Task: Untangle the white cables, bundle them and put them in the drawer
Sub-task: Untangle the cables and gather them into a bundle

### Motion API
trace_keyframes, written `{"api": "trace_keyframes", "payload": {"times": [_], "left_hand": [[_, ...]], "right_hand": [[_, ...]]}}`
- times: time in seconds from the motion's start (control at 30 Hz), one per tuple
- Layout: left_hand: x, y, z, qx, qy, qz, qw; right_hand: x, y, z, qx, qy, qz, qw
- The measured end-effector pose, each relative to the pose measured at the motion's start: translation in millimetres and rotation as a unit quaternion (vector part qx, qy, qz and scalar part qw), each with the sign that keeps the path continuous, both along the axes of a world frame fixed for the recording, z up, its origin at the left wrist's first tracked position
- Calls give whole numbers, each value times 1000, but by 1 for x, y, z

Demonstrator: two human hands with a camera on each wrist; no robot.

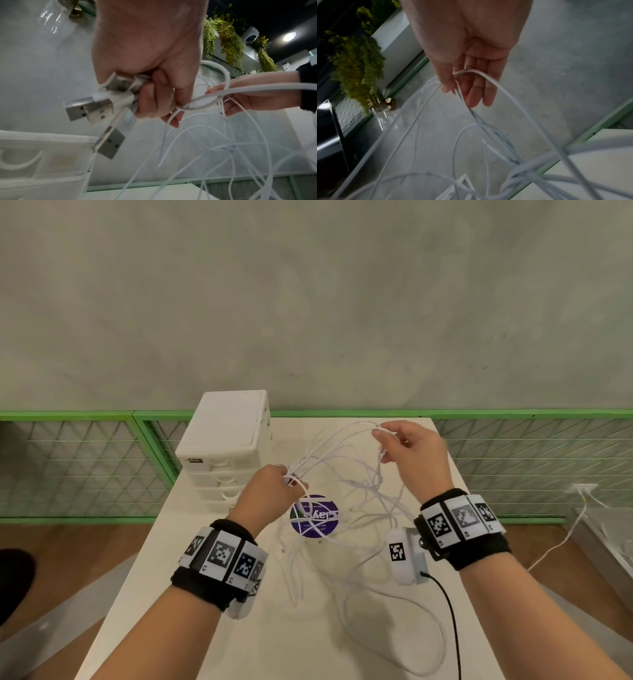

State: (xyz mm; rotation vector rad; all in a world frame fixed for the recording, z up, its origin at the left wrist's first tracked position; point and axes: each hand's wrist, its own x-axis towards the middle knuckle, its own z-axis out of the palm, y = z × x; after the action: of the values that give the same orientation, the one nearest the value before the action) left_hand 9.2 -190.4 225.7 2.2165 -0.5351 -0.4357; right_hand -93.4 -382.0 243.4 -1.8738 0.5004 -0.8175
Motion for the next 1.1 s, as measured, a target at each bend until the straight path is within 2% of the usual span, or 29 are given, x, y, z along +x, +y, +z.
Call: {"api": "trace_keyframes", "payload": {"times": [0.17,0.37,0.47,0.53,0.57,0.63,0.7,0.77,0.83,0.97,1.0,1.03,1.1], "left_hand": [[8,8,-5,27,-25,34,999],[15,9,0,-17,33,33,999],[11,7,6,-76,80,26,994],[9,1,10,-132,93,52,986],[8,-2,12,-155,100,56,981],[5,-9,16,-178,111,36,977],[2,-14,19,-185,121,20,975],[0,-17,21,-197,122,26,973],[0,-18,23,-207,120,39,970],[-2,-19,26,-223,126,30,966],[-4,-20,29,-226,124,34,966],[-4,-21,29,-229,120,36,965],[-3,-21,28,-234,111,35,965]], "right_hand": [[-1,-14,-2,-12,24,-52,998],[1,-21,-15,7,53,-2,999],[2,-27,-22,1,159,29,987],[3,-26,-25,-14,229,75,970],[3,-22,-23,-19,215,88,972],[3,-7,-12,-40,104,98,989],[3,10,-2,-47,17,119,992],[3,28,3,-38,40,181,982],[4,39,-2,-69,93,212,971],[8,51,-18,-228,153,165,947],[9,54,-20,-270,125,135,945],[10,58,-20,-304,63,102,945],[9,63,-20,-329,-103,52,937]]}}
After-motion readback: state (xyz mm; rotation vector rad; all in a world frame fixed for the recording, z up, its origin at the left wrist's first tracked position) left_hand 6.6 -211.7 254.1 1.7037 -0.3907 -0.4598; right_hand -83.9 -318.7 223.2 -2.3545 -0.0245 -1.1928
